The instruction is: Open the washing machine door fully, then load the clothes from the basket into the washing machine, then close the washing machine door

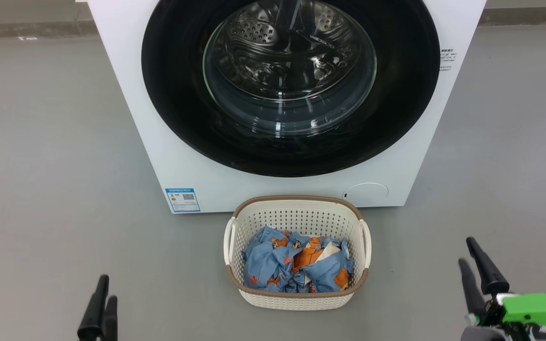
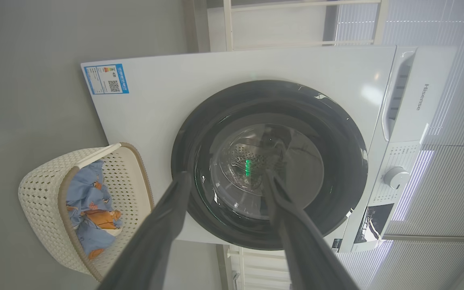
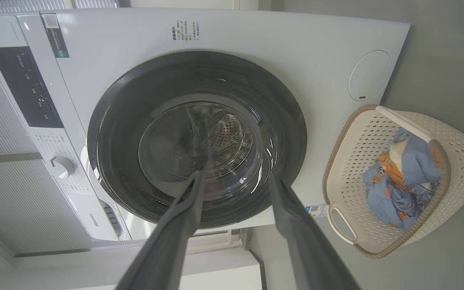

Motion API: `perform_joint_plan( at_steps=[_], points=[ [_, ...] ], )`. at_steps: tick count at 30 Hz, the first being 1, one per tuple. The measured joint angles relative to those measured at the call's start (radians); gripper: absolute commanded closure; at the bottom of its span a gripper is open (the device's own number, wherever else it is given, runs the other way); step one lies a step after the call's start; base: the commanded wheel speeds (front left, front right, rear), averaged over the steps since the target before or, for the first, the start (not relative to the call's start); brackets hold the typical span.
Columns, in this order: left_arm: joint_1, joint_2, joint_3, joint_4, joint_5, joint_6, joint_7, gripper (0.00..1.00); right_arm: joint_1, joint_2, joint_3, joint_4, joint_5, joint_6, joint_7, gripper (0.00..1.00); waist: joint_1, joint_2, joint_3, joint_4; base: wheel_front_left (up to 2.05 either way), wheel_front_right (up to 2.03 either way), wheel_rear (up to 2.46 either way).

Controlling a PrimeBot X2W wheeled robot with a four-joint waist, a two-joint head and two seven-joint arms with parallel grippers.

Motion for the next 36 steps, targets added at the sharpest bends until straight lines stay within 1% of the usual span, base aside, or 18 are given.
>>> perform_joint_plan(
  at_steps=[2, 10, 25, 30, 36],
  points=[
    [0.016, -0.004, -0.002, 0.010, 0.000, 0.000, 0.000, 0.00, 0.017, 0.008, 0.002, 0.013, 0.000, -0.001, 0.000, 0.00, 0.0000, 0.0000, 0.001, 0.000, 0.00, 0.00, 0.00],
    [0.015, -0.006, -0.004, 0.005, 0.000, 0.000, -0.013, 0.00, 0.016, 0.007, 0.006, 0.008, 0.000, -0.001, -0.020, 0.00, 0.0001, 0.0000, -0.001, 0.001, 0.00, 0.00, 0.00],
    [-0.008, -0.004, -0.017, -0.030, 0.002, 0.000, -0.044, 0.00, -0.011, 0.002, 0.036, -0.028, -0.023, -0.001, -0.062, 0.00, 0.0001, 0.0000, 0.002, 0.000, 0.00, 0.00, 0.00],
    [-0.010, 0.002, -0.030, -0.044, 0.030, 0.000, -0.062, 0.00, -0.016, -0.001, 0.044, -0.042, -0.033, -0.001, -0.075, 0.00, 0.0001, 0.0000, 0.004, 0.000, 0.00, 0.00, 0.00],
    [-0.013, 0.013, -0.046, -0.061, 0.063, 0.000, -0.087, 0.00, -0.020, -0.010, 0.067, -0.058, -0.081, -0.001, -0.094, 0.00, 0.0001, 0.0000, 0.005, 0.000, 0.00, 0.00, 0.00]
  ],
)
